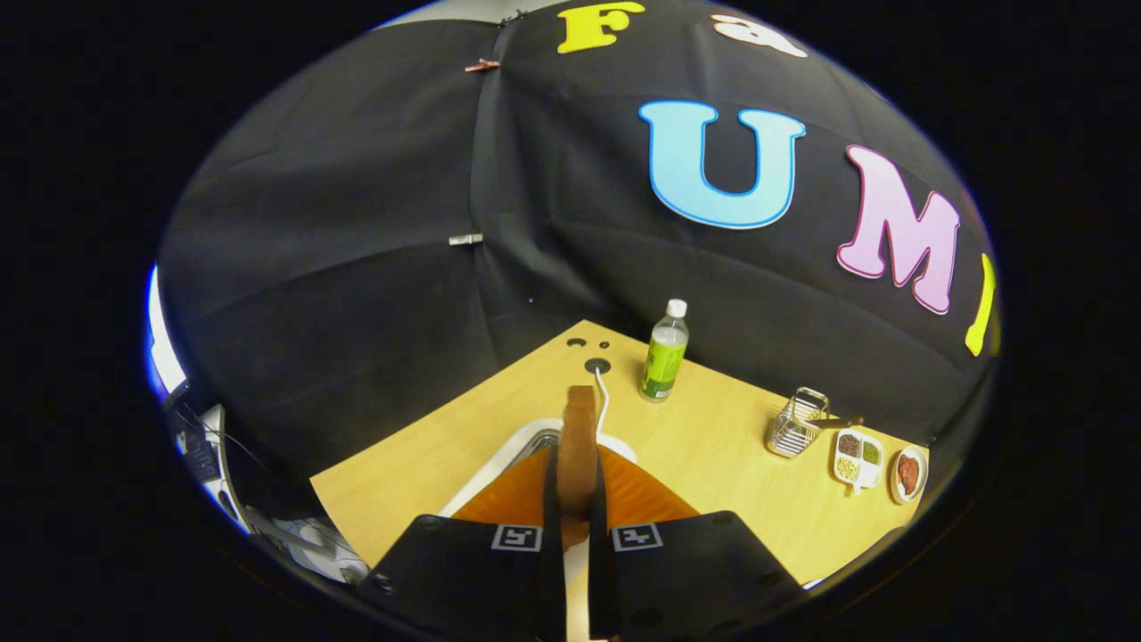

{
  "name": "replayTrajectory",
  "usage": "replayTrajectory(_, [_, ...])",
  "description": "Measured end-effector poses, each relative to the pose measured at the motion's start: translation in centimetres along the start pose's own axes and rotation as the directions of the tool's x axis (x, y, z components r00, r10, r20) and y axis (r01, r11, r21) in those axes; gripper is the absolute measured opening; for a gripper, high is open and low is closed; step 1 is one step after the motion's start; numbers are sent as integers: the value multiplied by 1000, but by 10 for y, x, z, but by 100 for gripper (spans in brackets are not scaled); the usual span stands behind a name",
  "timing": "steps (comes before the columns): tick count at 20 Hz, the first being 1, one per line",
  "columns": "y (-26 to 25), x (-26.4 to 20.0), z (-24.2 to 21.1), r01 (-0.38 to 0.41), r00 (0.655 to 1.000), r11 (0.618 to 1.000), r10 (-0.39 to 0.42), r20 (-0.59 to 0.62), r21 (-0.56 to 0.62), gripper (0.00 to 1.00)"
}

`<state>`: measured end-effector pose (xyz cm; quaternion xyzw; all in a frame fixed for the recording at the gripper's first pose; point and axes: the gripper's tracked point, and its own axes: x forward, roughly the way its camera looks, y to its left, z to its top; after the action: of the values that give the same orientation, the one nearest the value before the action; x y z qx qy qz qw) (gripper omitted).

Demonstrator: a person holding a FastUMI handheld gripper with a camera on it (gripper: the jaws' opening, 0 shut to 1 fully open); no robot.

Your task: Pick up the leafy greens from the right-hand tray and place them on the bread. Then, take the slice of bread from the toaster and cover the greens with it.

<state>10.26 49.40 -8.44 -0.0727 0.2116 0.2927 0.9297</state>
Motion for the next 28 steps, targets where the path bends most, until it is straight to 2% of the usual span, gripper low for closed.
replayTrajectory(4, [-32,-32,20,11,998,997,-16,56,77,14])
replayTrajectory(8, [-78,-58,11,43,996,986,-54,68,160,14])
replayTrajectory(14, [-131,-80,-83,112,993,945,-100,-55,306,14])
replayTrajectory(20, [-134,-83,-173,111,986,869,-36,-162,482,14])
replayTrajectory(24, [-139,-80,-215,144,977,831,-33,-212,537,14])
replayTrajectory(28, [-161,-83,-234,206,967,820,-87,-239,535,17])
